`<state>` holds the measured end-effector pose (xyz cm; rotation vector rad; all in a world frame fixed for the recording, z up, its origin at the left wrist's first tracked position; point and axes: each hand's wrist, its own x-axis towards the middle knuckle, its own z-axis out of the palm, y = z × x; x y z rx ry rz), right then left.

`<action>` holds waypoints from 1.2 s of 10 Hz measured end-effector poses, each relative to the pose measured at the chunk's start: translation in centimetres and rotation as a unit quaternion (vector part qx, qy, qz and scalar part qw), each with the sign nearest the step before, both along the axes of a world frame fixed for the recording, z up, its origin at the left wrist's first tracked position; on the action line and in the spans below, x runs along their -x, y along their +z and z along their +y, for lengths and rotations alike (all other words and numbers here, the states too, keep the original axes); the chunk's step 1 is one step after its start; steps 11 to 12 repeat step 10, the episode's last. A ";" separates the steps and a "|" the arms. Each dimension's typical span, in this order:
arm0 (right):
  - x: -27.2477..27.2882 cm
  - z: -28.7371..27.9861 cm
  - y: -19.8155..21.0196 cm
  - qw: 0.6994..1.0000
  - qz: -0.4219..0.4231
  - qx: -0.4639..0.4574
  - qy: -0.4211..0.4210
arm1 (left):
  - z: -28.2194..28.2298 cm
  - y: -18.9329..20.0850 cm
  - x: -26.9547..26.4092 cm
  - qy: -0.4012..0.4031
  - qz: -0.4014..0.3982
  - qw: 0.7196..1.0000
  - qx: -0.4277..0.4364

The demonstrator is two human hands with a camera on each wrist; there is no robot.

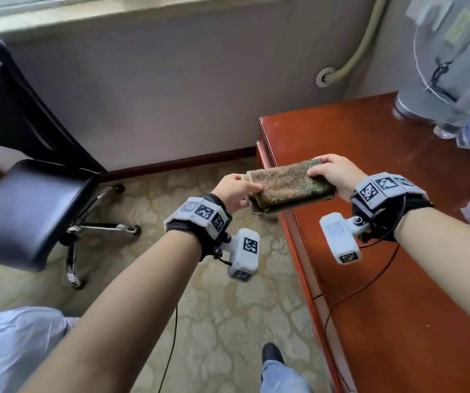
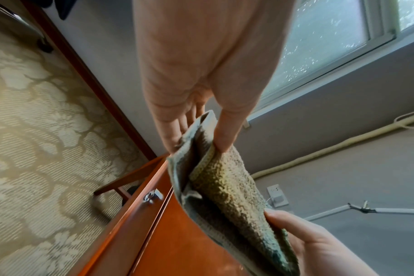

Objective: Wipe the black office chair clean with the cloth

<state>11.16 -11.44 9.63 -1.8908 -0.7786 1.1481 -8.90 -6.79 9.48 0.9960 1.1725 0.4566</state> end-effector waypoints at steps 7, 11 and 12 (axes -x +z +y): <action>-11.0 -1.6 -12.7 0.973 -0.204 0.111 0.009 | -0.7 -13.3 -13.3 0.021 0.220 0.974 -0.043; -10.7 -1.2 -13.0 0.954 -0.264 0.142 0.015 | -0.7 -13.1 -13.2 -0.026 0.266 0.955 -0.126; -10.7 -1.2 -13.0 0.954 -0.264 0.142 0.015 | -0.7 -13.1 -13.2 -0.026 0.266 0.955 -0.126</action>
